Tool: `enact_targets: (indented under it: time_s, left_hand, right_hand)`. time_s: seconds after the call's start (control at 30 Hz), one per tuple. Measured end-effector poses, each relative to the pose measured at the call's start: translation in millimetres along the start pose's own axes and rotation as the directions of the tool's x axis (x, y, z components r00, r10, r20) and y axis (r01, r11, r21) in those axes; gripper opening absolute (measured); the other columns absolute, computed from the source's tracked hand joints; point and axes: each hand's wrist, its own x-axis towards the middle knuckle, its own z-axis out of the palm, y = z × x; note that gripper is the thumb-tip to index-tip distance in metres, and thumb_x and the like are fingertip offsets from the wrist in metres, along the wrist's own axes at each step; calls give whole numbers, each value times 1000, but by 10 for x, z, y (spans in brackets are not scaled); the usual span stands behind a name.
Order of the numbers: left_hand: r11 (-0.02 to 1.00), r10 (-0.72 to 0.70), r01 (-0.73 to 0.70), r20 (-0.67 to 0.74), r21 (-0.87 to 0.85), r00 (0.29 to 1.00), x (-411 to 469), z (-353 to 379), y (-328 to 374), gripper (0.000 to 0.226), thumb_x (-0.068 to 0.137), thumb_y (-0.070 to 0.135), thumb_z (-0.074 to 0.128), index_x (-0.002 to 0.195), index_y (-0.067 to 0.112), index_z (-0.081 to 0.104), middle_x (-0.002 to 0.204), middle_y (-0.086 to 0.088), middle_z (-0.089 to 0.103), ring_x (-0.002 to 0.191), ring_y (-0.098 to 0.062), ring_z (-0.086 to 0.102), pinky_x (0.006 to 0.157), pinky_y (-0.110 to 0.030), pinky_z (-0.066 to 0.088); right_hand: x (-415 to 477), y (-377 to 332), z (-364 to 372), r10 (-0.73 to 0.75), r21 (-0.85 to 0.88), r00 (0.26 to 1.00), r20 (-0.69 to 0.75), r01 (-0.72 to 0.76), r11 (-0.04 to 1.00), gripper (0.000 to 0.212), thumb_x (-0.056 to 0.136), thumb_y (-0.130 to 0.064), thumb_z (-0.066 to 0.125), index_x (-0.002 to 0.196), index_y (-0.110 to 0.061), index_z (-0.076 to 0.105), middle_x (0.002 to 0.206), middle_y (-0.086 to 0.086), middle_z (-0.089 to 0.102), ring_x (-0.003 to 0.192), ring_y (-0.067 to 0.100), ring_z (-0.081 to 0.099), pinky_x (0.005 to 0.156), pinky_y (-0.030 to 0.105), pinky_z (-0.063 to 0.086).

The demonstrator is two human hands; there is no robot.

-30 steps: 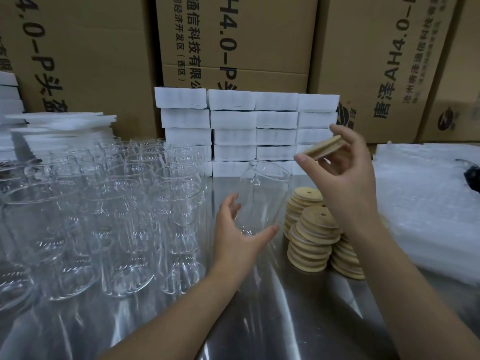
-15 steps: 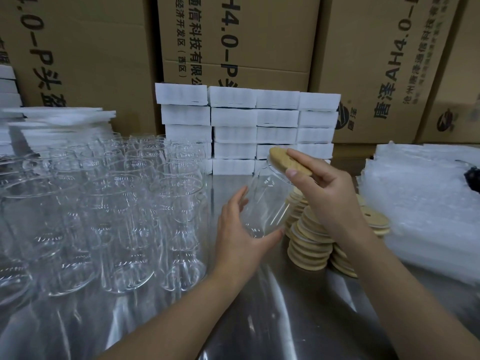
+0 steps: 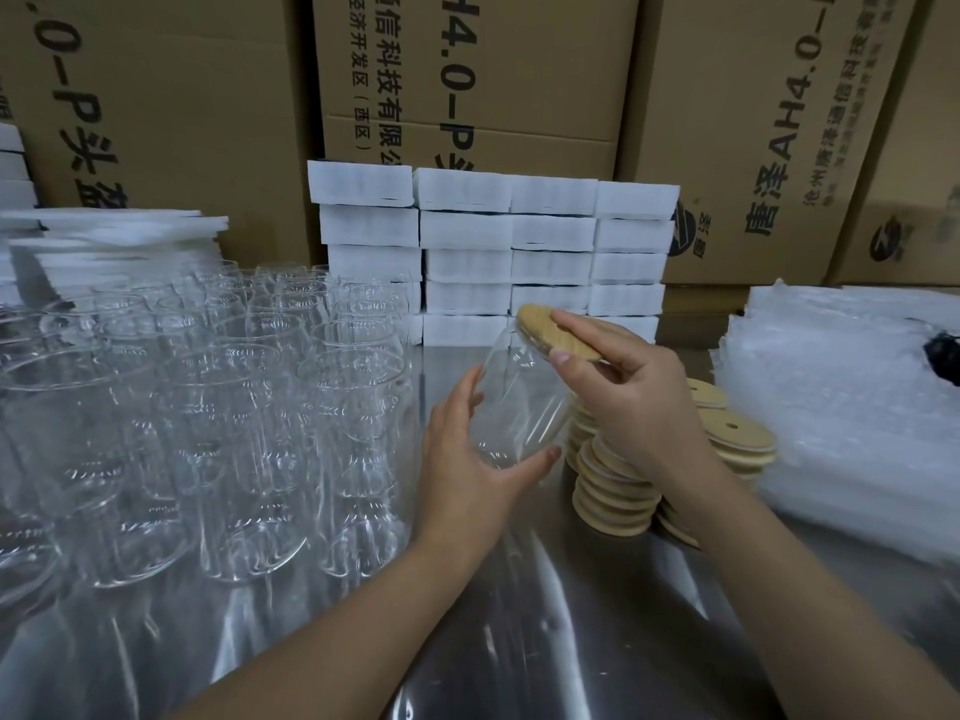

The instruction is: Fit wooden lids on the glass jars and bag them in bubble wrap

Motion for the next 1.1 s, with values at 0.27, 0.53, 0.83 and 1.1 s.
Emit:
enact_targets:
  time_s: [0.27, 0.53, 0.83, 1.1]
  left_hand:
    - [997, -48, 49, 20, -64, 999, 21, 2, 21, 94, 61, 40, 87, 137, 50, 33, 125, 24, 44, 117, 21, 37, 84, 2, 30]
    - [988, -92, 90, -13, -127, 996, 17, -2, 53, 94, 63, 33, 88, 141, 39, 36, 127, 12, 48, 117, 2, 47, 82, 0, 31]
    - [981, -58, 57, 0, -185, 998, -4, -8, 95, 91, 61, 36, 90, 132, 53, 36, 121, 27, 48, 112, 23, 42, 81, 7, 31]
    - [983, -9, 12, 18, -185, 1000, -39, -30, 195, 92, 50, 55, 82, 129, 59, 34, 127, 25, 47, 119, 19, 42, 84, 6, 31]
  right_hand:
    - [66, -169, -195, 47, -298, 992, 119, -10, 955, 52, 87, -65, 45, 128, -37, 58, 128, -23, 56, 119, -11, 44, 98, 9, 31]
    - [404, -75, -1191, 359, -815, 800, -481, -559, 154, 49, 96, -32, 49, 138, -8, 43, 138, 20, 44, 124, 40, 41, 93, 45, 40]
    - [446, 166, -1395, 618, -824, 657, -431, -566, 28, 25, 93, -31, 57, 94, -6, 53, 97, 14, 58, 97, 33, 54, 86, 40, 45]
    - [476, 152, -1322, 522, -828, 723, -452, -558, 55, 26, 93, -16, 52, 115, -6, 60, 110, 16, 61, 102, 36, 54, 83, 38, 44]
